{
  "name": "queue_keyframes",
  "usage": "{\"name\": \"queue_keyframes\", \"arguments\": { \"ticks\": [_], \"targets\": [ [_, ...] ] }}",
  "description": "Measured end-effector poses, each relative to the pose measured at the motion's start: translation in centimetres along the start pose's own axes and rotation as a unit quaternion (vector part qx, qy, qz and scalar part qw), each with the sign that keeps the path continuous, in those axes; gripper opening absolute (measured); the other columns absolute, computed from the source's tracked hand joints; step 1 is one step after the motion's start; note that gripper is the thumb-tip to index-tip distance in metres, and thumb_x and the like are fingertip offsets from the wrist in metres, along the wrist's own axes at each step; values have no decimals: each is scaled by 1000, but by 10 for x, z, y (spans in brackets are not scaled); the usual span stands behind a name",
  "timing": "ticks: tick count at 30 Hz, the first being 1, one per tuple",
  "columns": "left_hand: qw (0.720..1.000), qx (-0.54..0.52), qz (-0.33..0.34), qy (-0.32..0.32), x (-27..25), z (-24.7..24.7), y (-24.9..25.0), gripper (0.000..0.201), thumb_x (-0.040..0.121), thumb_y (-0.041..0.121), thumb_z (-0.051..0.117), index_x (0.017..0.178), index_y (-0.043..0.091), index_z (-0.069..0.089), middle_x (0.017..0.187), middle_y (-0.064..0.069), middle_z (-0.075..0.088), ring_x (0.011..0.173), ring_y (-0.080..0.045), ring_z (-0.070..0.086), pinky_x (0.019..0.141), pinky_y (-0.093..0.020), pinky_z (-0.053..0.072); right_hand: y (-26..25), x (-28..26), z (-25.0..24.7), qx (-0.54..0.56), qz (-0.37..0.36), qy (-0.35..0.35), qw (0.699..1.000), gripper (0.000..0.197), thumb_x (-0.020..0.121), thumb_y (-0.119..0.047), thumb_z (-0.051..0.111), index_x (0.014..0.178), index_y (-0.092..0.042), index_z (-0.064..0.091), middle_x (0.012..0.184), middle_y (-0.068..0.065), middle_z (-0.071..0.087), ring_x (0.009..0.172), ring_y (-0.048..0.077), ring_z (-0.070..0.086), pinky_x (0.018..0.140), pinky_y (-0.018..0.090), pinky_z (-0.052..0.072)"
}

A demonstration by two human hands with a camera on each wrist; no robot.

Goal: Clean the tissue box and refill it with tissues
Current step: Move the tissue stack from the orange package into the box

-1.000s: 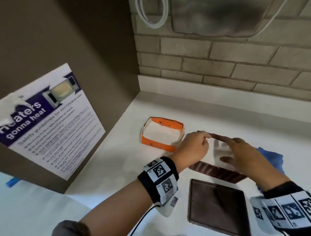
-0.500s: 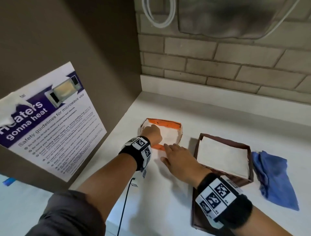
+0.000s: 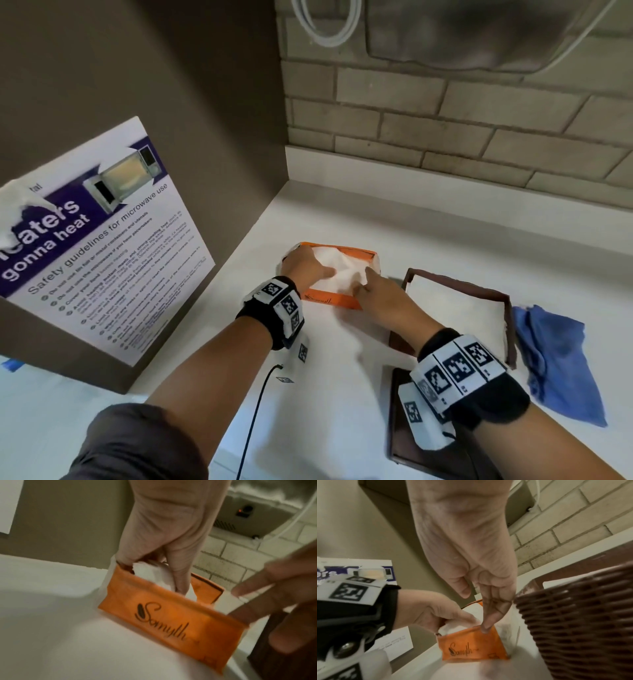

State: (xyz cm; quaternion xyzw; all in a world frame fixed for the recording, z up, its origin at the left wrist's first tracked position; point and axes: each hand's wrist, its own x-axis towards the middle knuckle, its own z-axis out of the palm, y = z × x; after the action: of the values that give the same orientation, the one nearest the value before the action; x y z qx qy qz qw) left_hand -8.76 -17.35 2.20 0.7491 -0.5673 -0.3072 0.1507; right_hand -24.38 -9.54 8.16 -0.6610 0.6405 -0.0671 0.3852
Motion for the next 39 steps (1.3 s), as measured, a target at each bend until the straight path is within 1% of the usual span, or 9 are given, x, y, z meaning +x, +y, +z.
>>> {"name": "queue_keyframes", "arguments": {
  "ticks": [6, 13, 17, 20, 24, 26, 30, 34, 39],
  "targets": [
    [972, -189, 61, -128, -14, -29, -1, 56, 71, 29, 82, 120, 16, 57, 117, -1, 65, 108, -17, 62, 94, -32, 51, 13, 16, -1, 75, 37, 24, 996, 59, 94, -46, 39, 141, -13, 26, 112, 9, 69, 100, 29, 65, 92, 39, 51],
    [944, -206, 110, -234, -26, -57, 1, 48, 79, 27, 78, 122, 19, 60, 119, -2, 69, 108, -16, 67, 98, -33, 51, 11, 8, -7, 216, 9, 58, 975, 29, 92, -42, 53, 90, -14, 61, 77, 9, 76, 70, 28, 69, 62, 27, 53],
    [930, -241, 93, -261, -35, -68, 1, 31, 87, 17, 70, 117, 14, 65, 110, -5, 74, 101, -20, 71, 83, -29, 56, 12, 8, -7, 279, 1, 57, 959, 20, 88, -36, 63, 95, -17, 61, 70, 16, 73, 54, 20, 59, 48, 21, 46],
    [923, -280, 68, -255, -36, -75, -2, 31, 90, 16, 66, 120, 9, 62, 114, -10, 72, 101, -23, 70, 83, -30, 56, 15, 7, -11, 280, 1, 65, 958, 32, 80, -42, 71, 83, -12, 61, 56, -2, 62, 47, 10, 53, 43, 14, 41],
    [903, -385, 6, -188, -38, -82, -4, 50, 78, 24, 76, 121, 8, 56, 111, -11, 72, 99, -25, 70, 88, -36, 55, 13, 3, -19, 279, 1, 49, 959, 35, 73, -54, 72, 80, -22, 58, 65, -8, 53, 57, 7, 50, 50, 16, 37],
    [884, -430, 7, -181, -43, -87, 2, 27, 87, 18, 68, 112, 11, 61, 98, -6, 77, 90, -21, 73, 86, -36, 58, 10, -4, -26, 306, -8, 38, 951, 36, 71, -56, 72, 83, -24, 61, 75, -10, 63, 73, 9, 60, 62, 19, 43],
    [853, -490, 19, -178, -56, -95, 27, 16, 93, 25, 60, 103, 16, 68, 98, -3, 78, 89, -18, 74, 82, -34, 60, 3, -20, -46, 475, -95, -24, 874, 49, 87, -49, 57, 126, -19, 58, 122, -3, 69, 115, 14, 63, 99, 29, 49],
    [854, -497, 36, -149, -68, -79, 59, 33, 89, 30, 67, 117, 14, 65, 110, -7, 75, 99, -21, 72, 88, -36, 58, 2, -37, -66, 549, -95, 2, 830, 44, 91, -38, 57, 129, -15, 57, 121, 1, 69, 113, 15, 65, 101, 32, 48],
    [866, -487, 56, -104, -81, -47, 84, 56, 86, 29, 71, 133, 14, 46, 121, -9, 68, 101, -23, 71, 82, -36, 60, 29, -45, -77, 545, -81, 102, 828, 39, 91, -13, 61, 129, -10, 54, 120, 8, 69, 109, 22, 66, 98, 39, 51]
  ]
}}
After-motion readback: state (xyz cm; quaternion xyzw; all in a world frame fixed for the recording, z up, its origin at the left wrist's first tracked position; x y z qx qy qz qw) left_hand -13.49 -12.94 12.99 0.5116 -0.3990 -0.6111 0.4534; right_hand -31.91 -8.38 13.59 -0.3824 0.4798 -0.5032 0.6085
